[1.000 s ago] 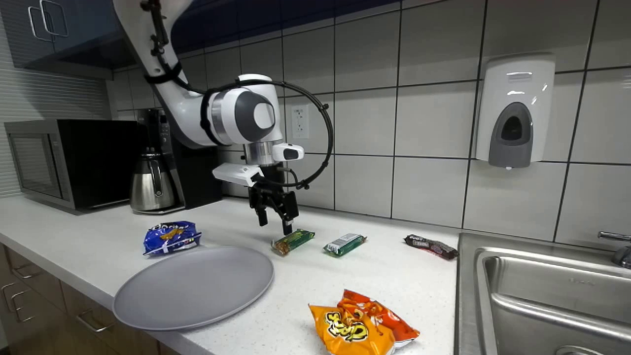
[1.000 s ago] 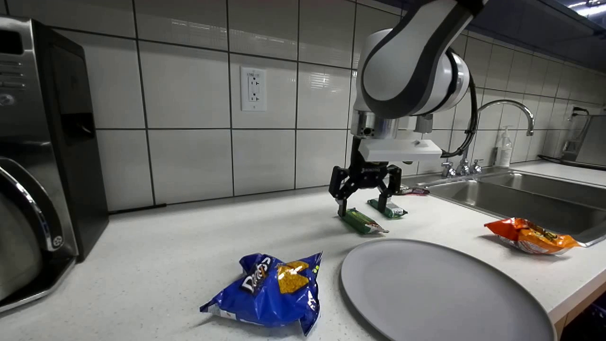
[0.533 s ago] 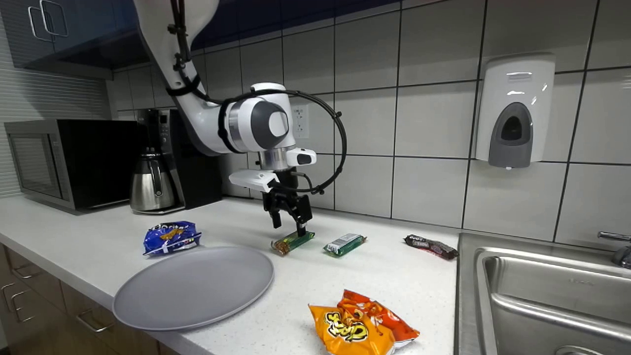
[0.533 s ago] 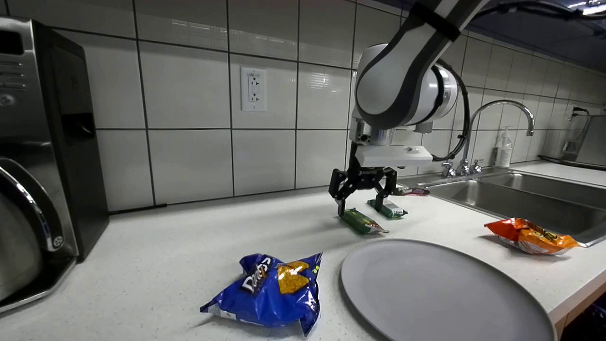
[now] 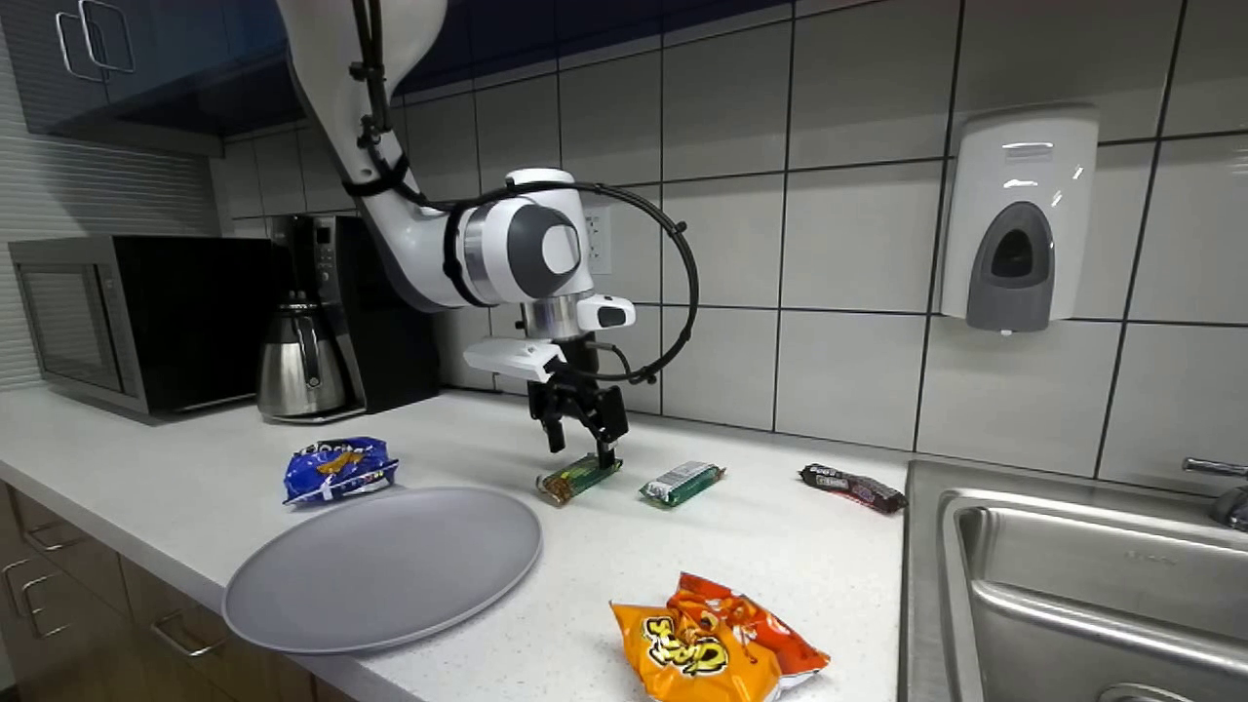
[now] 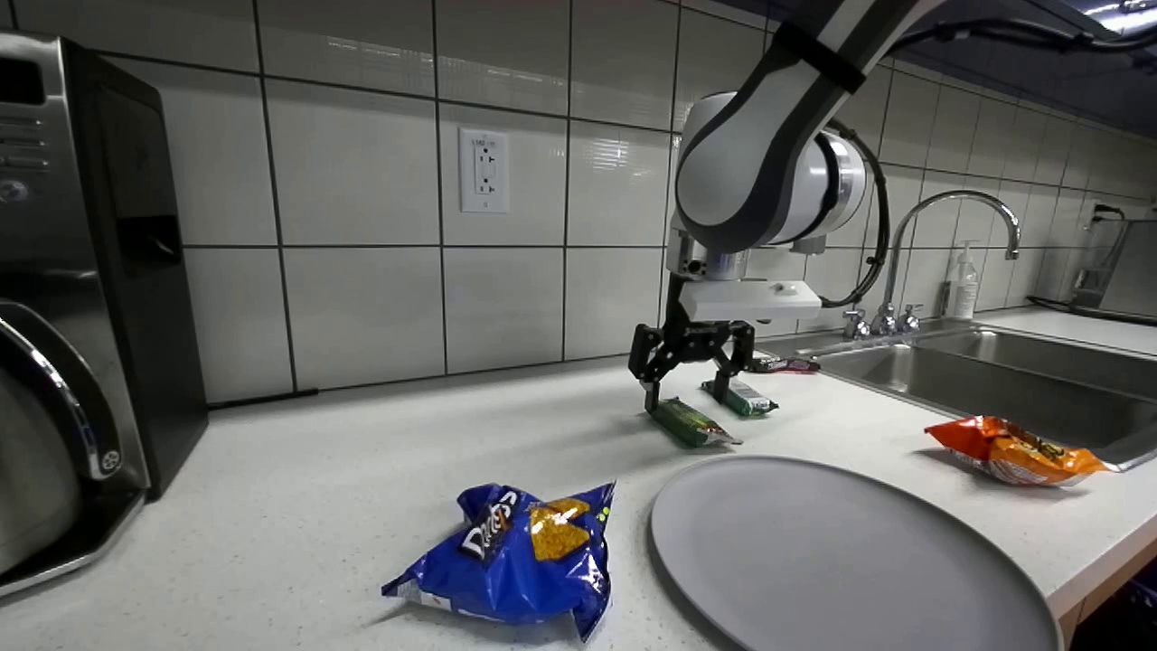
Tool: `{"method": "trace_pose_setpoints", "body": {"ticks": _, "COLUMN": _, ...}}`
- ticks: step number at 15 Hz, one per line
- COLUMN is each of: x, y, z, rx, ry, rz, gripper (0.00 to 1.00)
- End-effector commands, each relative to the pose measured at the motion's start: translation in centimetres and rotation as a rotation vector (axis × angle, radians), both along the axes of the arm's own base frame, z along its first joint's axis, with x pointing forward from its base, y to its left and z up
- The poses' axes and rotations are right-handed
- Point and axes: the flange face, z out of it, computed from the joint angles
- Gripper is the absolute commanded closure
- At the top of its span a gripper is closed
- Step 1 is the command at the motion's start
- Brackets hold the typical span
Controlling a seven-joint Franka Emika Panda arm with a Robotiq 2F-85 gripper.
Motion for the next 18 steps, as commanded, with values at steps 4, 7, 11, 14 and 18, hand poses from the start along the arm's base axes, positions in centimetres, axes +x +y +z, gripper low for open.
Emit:
{"method": "trace_pose_setpoints", "body": {"ticks": 4, "x": 0.08, "y": 0.0, "z": 0.29, "rx": -0.006, "ry": 0.008, "rz": 0.047, "gripper": 0.0}}
{"method": "trace_pose_setpoints", "body": {"ticks": 7, "x": 0.05, "y": 0.1, "z": 0.25, "rx": 0.0, "ry": 0.014, "rz": 0.057, "gripper": 0.0}}
{"method": "trace_pose_setpoints", "body": {"ticks": 11, "x": 0.01, "y": 0.29, "z": 0.19, "rx": 0.0, "ry": 0.018, "rz": 0.068, "gripper": 0.0}}
{"method": "trace_pose_setpoints", "body": {"ticks": 14, "x": 0.03, "y": 0.24, "z": -0.06, "rx": -0.002, "ry": 0.026, "rz": 0.069, "gripper": 0.0}}
{"method": "trace_pose_setpoints", "body": {"ticks": 18, "x": 0.01, "y": 0.16, "z": -0.57, "rx": -0.001, "ry": 0.04, "rz": 0.069, "gripper": 0.0}}
